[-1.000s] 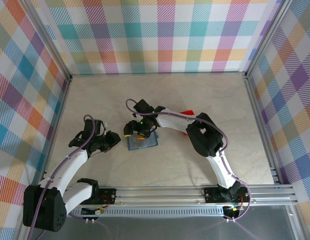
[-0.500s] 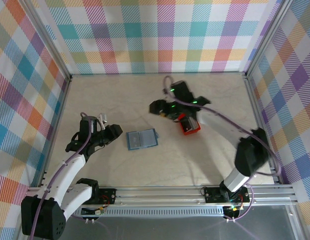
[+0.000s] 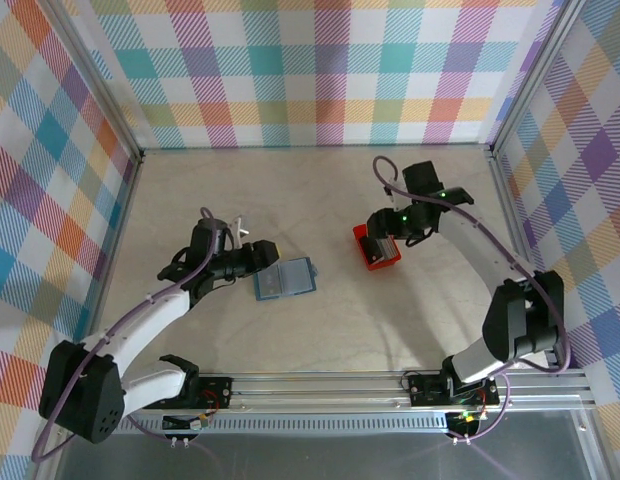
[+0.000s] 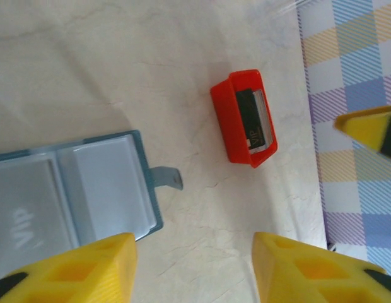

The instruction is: Put the credit cards into the card holder

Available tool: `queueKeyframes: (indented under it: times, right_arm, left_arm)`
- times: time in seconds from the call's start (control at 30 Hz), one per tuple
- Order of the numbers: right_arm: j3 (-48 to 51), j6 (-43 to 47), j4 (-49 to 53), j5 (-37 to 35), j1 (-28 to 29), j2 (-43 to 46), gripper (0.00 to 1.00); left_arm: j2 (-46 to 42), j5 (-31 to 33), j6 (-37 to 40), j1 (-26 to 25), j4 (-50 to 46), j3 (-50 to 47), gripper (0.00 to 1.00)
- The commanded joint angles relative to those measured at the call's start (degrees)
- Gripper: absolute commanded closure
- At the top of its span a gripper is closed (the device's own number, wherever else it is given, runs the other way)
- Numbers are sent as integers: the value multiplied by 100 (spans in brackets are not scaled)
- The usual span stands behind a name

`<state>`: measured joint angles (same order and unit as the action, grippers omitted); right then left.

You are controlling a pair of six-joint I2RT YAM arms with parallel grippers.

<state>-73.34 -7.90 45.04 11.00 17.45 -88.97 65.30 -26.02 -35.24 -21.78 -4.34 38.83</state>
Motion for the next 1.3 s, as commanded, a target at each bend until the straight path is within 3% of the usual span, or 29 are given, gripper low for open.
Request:
queueKeyframes:
  times: [0.0,0.1,0.33,0.67,1.27]
  right_arm:
    - [-286,557,536,-263,99,-263,36]
    - [-377,825,475,-641,298,-519,35]
    - [-689,1578,505,-1041,347,-1057,46]
    - [-806,1570,453,-1336,452,-1411,46]
    - [-906,1669,418,-1758,513,-1807,43]
  left_arm:
    - [161,-59,87,-101,379,252,40]
    - [161,83,108,-186,433,282,35]
    - [402,-192,-61,-368,837,353,29]
    - [624,-329,-86,-459,1000,306,23]
    - [1090,-440,-298,-467,1303,389,0]
